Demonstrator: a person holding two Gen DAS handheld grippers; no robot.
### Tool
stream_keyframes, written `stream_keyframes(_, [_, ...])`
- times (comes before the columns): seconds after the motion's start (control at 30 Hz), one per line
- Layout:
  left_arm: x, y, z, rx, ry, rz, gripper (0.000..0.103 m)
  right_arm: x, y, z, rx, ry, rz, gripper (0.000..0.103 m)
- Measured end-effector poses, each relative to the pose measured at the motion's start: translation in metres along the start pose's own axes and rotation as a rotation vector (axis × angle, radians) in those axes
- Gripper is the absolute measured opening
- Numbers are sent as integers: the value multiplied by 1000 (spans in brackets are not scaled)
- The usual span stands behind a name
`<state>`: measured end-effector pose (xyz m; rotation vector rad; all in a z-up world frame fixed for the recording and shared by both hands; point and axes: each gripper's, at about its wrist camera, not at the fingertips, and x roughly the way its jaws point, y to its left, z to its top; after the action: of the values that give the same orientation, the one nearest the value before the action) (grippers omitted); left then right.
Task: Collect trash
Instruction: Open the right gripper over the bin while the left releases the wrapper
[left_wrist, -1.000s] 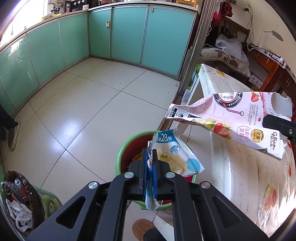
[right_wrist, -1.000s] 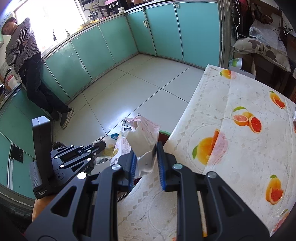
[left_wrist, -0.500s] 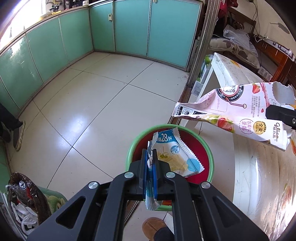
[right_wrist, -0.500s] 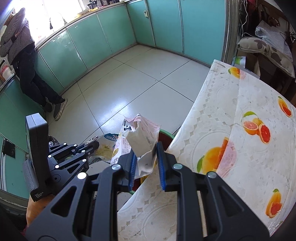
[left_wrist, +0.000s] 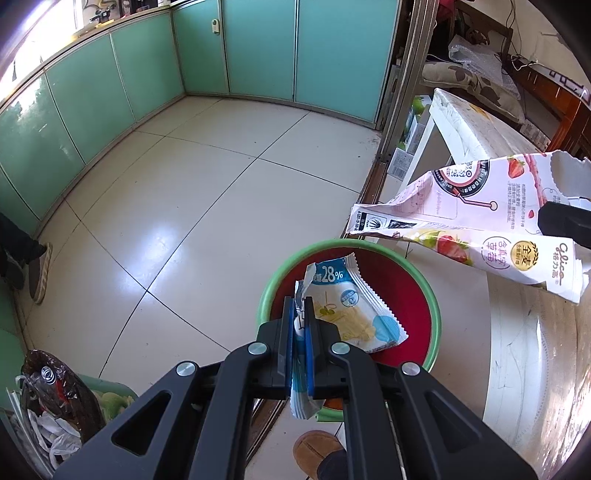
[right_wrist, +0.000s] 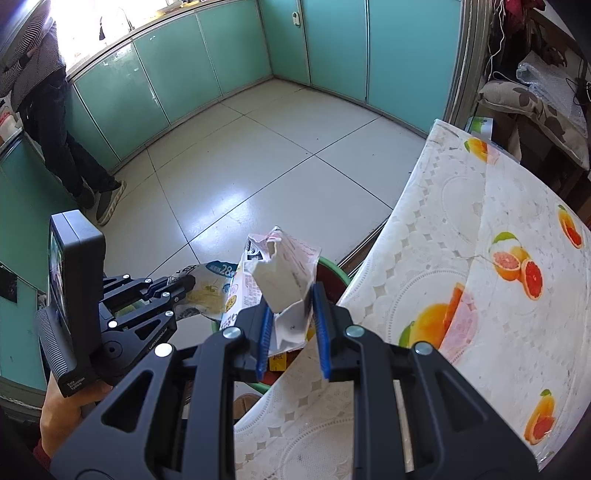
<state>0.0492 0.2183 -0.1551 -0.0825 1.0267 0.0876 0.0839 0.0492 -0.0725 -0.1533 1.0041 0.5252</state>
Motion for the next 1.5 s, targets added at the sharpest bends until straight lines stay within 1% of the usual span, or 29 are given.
stream_keyframes(0.23, [8, 1, 0, -1, 15, 3, 5, 0, 7, 8, -25, 8, -17, 21])
stream_keyframes(0.33, [11, 2, 0, -5, 21, 2, 5, 4, 12, 10, -40, 28, -29, 22])
stream_keyframes(0.57, [16, 11, -1, -22, 27, 11, 5, 16, 19, 12, -34, 43, -32, 22])
stream_keyframes(0.63, [19, 14, -1, -35, 29, 12, 8, 19, 20, 11, -31, 45, -40, 23])
stream_keyframes(0.7, [21, 16, -2, -42, 30, 10, 8, 21, 20, 11, -32, 48, -44, 23])
stream_keyframes(0.93, [31, 12, -1, -37, 46, 13, 9, 21, 19, 10, -30, 43, -48, 24])
stream_keyframes(1.0, [33, 10, 0, -38, 46, 14, 8, 19, 20, 10, -34, 35, -57, 24])
stream_keyframes(1.1, [34, 12, 0, -41, 46, 14, 8, 13, 18, 10, -24, 19, -49, 24])
stream_keyframes(1.13, [34, 12, 0, -39, 47, 16, 8, 10, 16, 9, -18, 8, -44, 27])
stream_keyframes(1.17, [34, 11, 1, -36, 47, 17, 8, 6, 14, 9, -13, -4, -39, 33])
stream_keyframes(1.23, [35, 9, 1, -29, 48, 20, 8, -5, 12, 5, -3, -30, -23, 38])
stream_keyframes(1.3, [36, 7, 2, -24, 50, 21, 8, -16, 8, 0, 4, -54, 1, 40])
stream_keyframes(1.33, [36, 7, 2, -24, 51, 23, 8, -22, 6, -4, 6, -65, 7, 46])
stream_keyframes(1.37, [37, 6, 2, -24, 53, 24, 8, -28, 3, -8, 10, -77, 10, 55])
stream_keyframes(1.43, [38, 5, 2, -24, 59, 27, 9, -39, -4, -19, 23, -103, 16, 65])
stream_keyframes(1.5, [39, 3, 1, -23, 64, 28, 12, -46, -11, -30, 38, -109, 12, 68])
